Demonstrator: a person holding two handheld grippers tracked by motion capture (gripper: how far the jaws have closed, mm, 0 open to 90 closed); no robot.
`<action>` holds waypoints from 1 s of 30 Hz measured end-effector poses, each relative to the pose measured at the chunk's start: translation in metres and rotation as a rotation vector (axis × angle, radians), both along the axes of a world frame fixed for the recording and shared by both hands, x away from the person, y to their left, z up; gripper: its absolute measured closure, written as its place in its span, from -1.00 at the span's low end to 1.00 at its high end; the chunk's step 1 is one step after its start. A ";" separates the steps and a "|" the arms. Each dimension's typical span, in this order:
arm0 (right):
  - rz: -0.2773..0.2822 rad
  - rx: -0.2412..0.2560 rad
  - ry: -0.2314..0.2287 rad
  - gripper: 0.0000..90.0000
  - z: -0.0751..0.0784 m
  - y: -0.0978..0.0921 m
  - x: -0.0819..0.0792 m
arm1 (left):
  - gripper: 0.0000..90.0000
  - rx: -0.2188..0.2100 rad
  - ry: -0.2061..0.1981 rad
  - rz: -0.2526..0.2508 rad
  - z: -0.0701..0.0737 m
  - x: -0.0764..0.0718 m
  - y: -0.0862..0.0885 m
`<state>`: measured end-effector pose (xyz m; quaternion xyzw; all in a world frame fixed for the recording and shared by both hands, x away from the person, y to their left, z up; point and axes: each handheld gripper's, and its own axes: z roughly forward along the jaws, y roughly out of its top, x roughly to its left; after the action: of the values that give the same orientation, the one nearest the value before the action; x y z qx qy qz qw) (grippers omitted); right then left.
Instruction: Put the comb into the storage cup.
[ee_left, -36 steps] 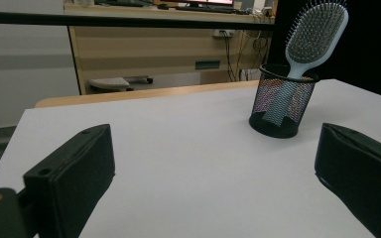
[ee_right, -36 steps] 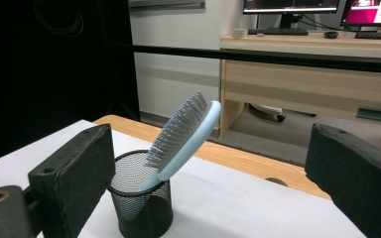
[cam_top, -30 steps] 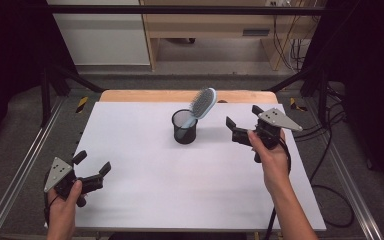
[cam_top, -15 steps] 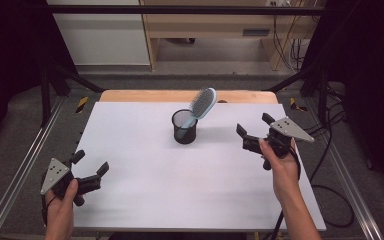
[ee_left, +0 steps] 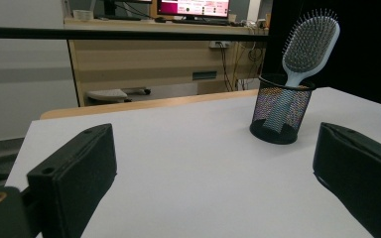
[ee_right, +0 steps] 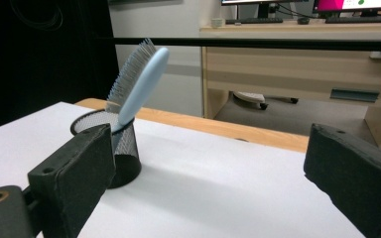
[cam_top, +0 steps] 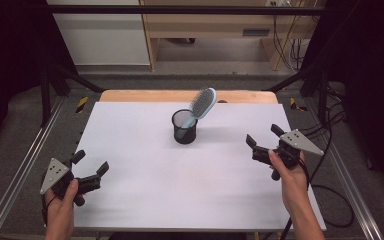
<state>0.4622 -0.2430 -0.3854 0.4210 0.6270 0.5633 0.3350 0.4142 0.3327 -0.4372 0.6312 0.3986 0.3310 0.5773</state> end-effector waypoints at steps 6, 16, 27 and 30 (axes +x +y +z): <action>-0.028 -0.001 0.003 -0.89 -0.012 -0.011 -0.008 | -0.92 0.004 0.001 -0.001 -0.001 0.000 -0.001; -0.050 0.002 0.033 -0.89 -0.033 -0.025 -0.018 | -0.93 0.007 0.000 -0.009 -0.001 0.000 -0.003; -0.032 -0.018 0.050 -0.88 -0.052 -0.025 -0.024 | -0.93 0.011 -0.006 -0.017 -0.001 0.000 -0.004; -0.021 -0.025 0.056 -0.88 -0.056 -0.023 -0.025 | -0.93 0.011 -0.006 -0.020 -0.001 0.000 -0.004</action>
<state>0.4376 -0.2659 -0.4414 0.4392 0.6386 0.5398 0.3285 0.4140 0.3289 -0.4379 0.6372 0.3886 0.3293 0.5784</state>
